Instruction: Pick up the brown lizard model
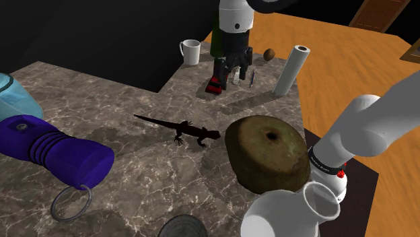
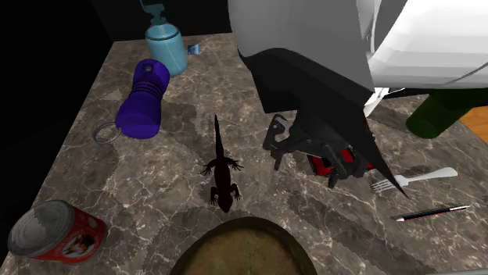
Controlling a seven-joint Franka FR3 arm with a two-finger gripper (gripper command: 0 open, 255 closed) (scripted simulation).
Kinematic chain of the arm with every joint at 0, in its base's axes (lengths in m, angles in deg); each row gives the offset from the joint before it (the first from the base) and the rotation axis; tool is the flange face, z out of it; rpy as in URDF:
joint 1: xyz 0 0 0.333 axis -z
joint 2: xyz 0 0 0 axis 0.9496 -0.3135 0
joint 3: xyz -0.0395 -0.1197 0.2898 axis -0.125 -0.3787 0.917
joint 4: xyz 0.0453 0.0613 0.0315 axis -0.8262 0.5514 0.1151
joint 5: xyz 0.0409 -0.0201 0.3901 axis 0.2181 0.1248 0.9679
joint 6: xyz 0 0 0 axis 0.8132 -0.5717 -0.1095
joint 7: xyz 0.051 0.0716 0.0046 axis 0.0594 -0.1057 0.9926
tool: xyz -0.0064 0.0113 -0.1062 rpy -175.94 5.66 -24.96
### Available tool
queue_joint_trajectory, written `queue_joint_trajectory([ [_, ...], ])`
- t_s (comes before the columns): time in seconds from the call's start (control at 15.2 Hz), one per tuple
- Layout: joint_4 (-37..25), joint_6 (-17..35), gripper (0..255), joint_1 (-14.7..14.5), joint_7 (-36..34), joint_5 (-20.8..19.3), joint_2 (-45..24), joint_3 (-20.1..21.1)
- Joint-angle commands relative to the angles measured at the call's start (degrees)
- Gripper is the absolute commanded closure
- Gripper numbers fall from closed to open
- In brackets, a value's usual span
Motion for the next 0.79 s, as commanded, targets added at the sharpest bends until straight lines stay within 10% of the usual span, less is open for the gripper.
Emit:
queue_joint_trajectory([
  [0.0,-3.0,0.1,0,-0.7,-3.0,-0.3,-4.1,1.9],
  [0.73,-24.8,-1.8,0,-7.5,-18.8,-6.6,-30.4,8.4],
])
